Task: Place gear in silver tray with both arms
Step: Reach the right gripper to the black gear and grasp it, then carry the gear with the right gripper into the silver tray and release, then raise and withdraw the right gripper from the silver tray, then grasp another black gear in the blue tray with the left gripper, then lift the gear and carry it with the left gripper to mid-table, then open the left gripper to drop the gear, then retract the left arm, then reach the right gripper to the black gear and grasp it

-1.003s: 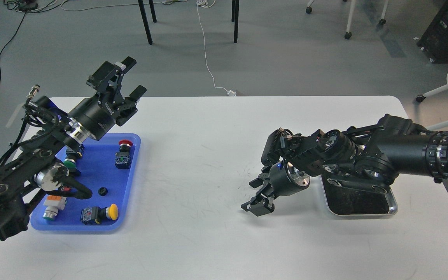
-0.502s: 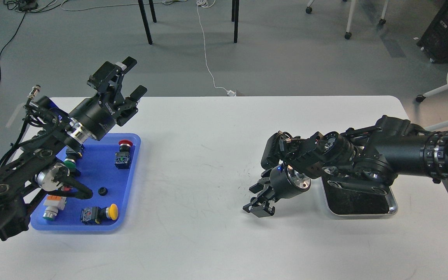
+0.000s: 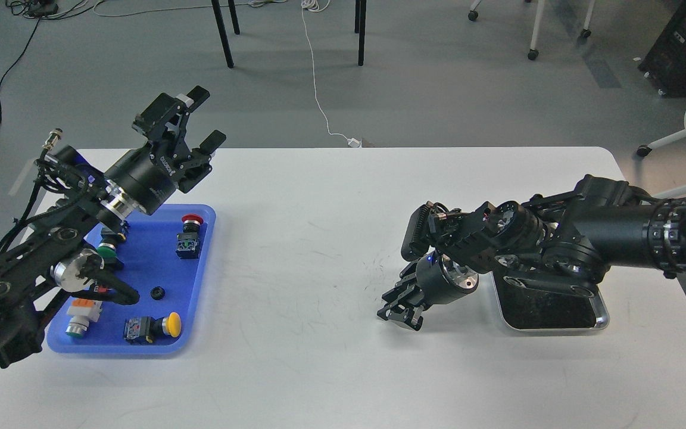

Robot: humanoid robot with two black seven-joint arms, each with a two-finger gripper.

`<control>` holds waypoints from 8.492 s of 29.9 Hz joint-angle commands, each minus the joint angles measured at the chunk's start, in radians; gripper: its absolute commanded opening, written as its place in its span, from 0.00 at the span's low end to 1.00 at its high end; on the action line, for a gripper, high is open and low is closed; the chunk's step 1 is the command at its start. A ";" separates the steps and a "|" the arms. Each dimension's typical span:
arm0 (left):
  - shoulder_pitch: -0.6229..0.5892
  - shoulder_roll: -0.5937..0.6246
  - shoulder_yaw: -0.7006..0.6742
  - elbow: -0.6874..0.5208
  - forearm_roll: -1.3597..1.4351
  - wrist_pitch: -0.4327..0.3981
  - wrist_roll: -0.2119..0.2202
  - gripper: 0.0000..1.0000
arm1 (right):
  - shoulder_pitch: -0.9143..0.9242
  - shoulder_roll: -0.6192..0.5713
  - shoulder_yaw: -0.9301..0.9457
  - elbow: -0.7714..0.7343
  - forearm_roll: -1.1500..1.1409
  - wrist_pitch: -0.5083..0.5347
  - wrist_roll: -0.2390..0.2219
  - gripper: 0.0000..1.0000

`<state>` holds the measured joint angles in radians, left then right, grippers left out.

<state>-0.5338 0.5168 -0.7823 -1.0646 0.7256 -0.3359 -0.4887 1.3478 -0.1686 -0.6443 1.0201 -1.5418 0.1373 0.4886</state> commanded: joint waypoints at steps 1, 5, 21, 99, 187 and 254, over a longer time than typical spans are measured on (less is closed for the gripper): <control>0.000 0.000 0.000 0.000 0.000 0.000 0.000 0.98 | 0.002 0.000 -0.002 0.000 0.000 0.004 0.000 0.24; 0.000 0.002 0.000 0.000 0.000 0.000 0.000 0.98 | 0.017 0.000 -0.002 0.002 0.000 0.021 0.000 0.16; 0.000 -0.003 0.000 0.000 0.000 -0.002 0.000 0.98 | 0.177 -0.379 0.003 0.035 0.002 0.028 0.000 0.14; -0.012 0.416 0.305 -0.216 1.456 -0.020 0.000 0.66 | -0.687 -0.276 1.100 0.015 1.421 0.054 0.000 0.98; -0.597 -0.517 0.811 0.117 1.456 -0.153 0.000 0.12 | -0.234 -0.169 0.891 -0.066 1.439 0.016 0.000 0.98; -0.006 -0.035 -0.055 -0.058 0.072 0.100 0.000 0.98 | 0.103 0.007 -0.020 0.054 0.054 0.078 0.000 0.93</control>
<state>-0.5388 0.4830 -0.8374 -1.1227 0.7985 -0.2355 -0.4886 1.4621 -0.2061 -0.6198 1.0870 -1.4832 0.2843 0.4885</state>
